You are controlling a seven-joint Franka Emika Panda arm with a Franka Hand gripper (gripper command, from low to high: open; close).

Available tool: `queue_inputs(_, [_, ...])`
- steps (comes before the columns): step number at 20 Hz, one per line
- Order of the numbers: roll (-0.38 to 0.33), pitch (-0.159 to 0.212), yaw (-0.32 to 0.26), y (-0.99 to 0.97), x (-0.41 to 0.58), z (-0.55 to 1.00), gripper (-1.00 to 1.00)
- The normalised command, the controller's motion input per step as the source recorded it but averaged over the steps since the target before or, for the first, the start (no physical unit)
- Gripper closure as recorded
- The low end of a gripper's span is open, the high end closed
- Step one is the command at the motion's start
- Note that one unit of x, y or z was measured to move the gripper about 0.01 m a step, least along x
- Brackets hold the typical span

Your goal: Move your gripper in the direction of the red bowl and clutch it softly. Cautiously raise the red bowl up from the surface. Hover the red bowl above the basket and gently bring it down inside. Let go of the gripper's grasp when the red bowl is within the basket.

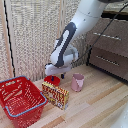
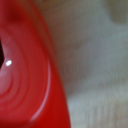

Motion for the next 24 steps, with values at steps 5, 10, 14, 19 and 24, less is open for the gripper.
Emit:
queue_inputs(5, [-0.001, 0.013, -0.001, 0.0, 0.013, -0.04, 1.0])
queue_inputs(10, [0.0, -0.003, 0.0, 0.0, 0.0, 0.0, 1.0])
queue_inputs(14, [0.0, -0.01, -0.019, 0.0, 0.0, 0.04, 1.0])
queue_inputs(19, [0.018, 0.027, -0.012, 0.0, 0.0, 0.26, 1.0])
queue_inputs(24, [0.063, 0.095, 0.005, 0.0, 0.031, 0.58, 1.0])
